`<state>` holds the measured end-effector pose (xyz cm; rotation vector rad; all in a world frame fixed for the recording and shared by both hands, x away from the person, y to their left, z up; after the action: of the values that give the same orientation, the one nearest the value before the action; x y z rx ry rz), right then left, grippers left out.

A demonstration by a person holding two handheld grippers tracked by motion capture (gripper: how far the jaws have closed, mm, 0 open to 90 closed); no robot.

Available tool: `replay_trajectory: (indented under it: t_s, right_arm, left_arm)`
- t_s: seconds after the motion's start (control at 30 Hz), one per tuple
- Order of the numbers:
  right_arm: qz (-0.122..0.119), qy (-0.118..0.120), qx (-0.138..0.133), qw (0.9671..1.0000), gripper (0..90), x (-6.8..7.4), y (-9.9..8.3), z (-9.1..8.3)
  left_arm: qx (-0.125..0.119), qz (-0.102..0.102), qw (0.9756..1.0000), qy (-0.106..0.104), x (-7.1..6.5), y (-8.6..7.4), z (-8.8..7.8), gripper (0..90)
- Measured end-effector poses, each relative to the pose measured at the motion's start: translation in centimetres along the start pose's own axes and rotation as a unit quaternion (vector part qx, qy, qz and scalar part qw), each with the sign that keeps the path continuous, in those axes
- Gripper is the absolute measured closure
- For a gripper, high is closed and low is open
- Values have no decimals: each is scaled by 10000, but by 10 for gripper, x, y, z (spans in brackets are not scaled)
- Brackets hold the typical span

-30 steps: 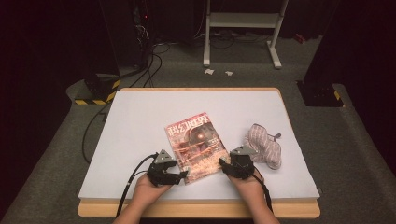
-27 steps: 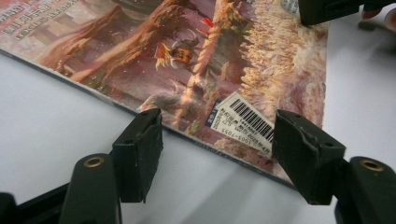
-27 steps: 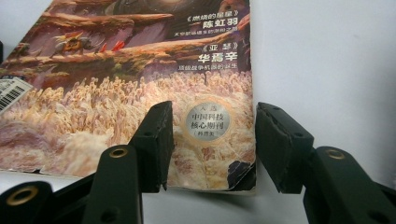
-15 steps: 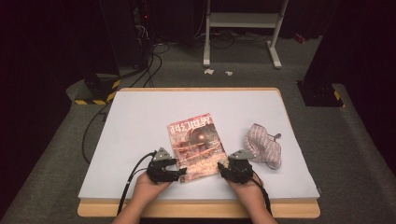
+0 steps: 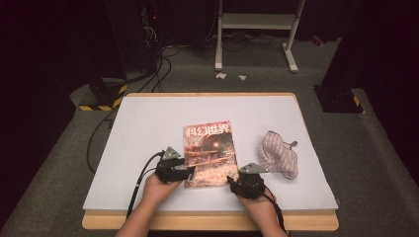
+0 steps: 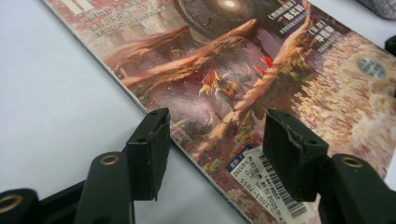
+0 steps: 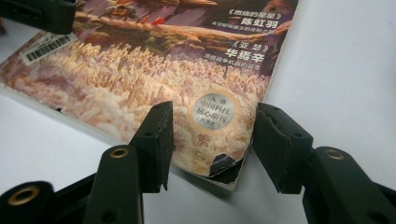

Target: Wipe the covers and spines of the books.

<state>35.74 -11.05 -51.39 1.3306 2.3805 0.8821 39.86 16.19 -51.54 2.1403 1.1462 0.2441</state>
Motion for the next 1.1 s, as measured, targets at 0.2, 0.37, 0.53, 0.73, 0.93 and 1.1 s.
replay_trajectory:
  t_s: [0.2, 0.37, 0.53, 0.73, 0.93, 1.1]
  right_arm:
    - [-155, -81, -2, 9998, 491, 9, 0, 0]
    - [-204, -48, -36, 9998, 489, 7, 1, 1]
    - [-226, -26, -59, 9997, 499, 5, 1, 0]
    - [-327, -131, -449, 9984, 433, 0, 3, -5]
    - [-358, -382, -788, 9955, 422, -11, 6, -12]
    - [-205, -606, -1048, 9924, 416, -29, 8, -22]
  left_arm:
    - [-56, -69, 10000, 42, 5, 1, 1, 419]
    - [-9, 36, 9999, 150, 2, 0, 0, 428]
    - [-7, 61, 9999, 123, 2, -1, -1, 432]
    - [-275, 95, 9989, 361, 4, -6, -22, 397]
    - [-432, 68, 9972, 613, 17, -19, -46, 385]
    - [-853, -133, 9914, 985, 35, -25, -73, 364]
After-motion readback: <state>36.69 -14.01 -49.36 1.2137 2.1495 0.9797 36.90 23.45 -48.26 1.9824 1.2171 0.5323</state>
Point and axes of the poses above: each handheld gripper's, and its own axes: z roughly forward along the jaws, y roughly out of its top, x roughly to its left, the point moved 2 cm from there along z, roughly forward along the jaws, and after that the axes turned 9 degrees about x, right-handed, at the moved point
